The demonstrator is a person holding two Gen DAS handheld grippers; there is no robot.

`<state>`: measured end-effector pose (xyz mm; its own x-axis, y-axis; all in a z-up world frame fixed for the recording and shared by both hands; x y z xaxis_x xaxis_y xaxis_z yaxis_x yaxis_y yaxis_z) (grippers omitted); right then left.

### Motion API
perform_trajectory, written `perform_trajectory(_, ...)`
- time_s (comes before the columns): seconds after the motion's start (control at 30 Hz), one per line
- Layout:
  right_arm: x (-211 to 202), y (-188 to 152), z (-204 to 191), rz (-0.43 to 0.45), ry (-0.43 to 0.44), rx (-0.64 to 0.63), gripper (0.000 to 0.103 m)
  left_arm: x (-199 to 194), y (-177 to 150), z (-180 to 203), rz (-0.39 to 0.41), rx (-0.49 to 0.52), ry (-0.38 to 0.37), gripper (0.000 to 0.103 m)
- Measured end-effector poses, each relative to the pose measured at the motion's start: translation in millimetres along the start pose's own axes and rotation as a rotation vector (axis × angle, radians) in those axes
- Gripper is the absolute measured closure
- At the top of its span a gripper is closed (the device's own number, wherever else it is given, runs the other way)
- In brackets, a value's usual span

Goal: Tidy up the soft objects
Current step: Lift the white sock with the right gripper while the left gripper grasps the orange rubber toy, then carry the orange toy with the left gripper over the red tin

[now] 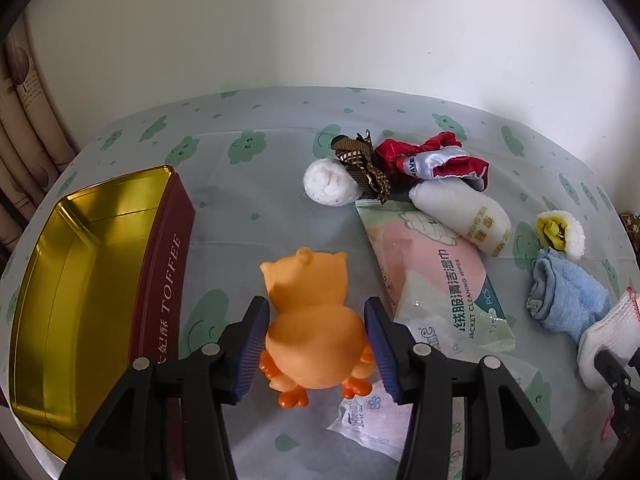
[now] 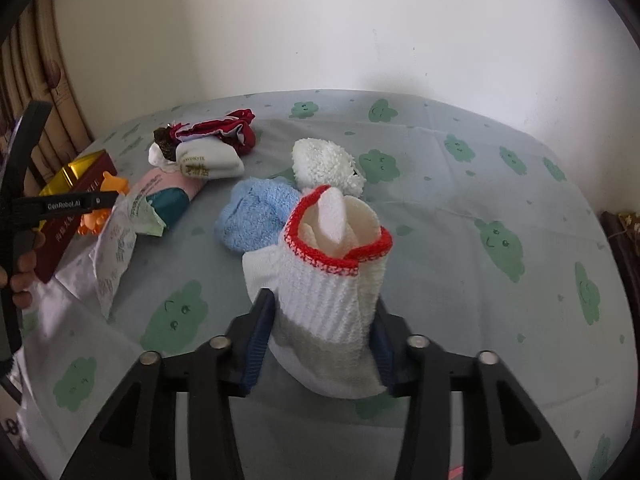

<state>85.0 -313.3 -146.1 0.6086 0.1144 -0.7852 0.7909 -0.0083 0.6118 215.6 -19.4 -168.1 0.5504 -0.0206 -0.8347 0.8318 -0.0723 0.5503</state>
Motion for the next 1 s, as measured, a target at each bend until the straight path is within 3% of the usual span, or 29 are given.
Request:
perform_trajectory(0.3,-19.3,12.8,-10.6,0.060,0.010,-0.006,0.078,-3.2,-5.1,-4.9,0.003,-0.024,-0.052,0.050)
perform_trajectory(0.4,-24.3,19.0,-20.3,0.081,0.050,0.031,0.078,-1.8,-5.6,-8.8,0.004,-0.038,-0.064,0.044)
perform_trajectory(0.57,-28.2,24.3,-45.5,0.104,0.116,0.026,0.078,7.1,-3.3,-11.5,-0.041,-0.085,-0.108,0.044)
perform_trajectory(0.8,-27.3,19.7,-53.0,0.106,0.144,0.015,0.078,22.7,1.2,-4.4,-0.090,-0.061,-0.077,0.044)
perform_trajectory(1.0,-26.2,18.8,-50.6,0.100,0.155,0.026,0.078,23.7,5.1,-8.4,-0.090,-0.096,-0.086,0.053)
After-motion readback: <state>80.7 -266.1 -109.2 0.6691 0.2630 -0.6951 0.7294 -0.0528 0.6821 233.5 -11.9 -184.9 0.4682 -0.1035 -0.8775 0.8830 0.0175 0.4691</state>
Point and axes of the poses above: each gripper's, at about its wrist camera, not at the fingertips, and x roughly the way its jaws point, z to its right, y to its top, the point moved 8 cm from there along x, roughly the way its jaws point
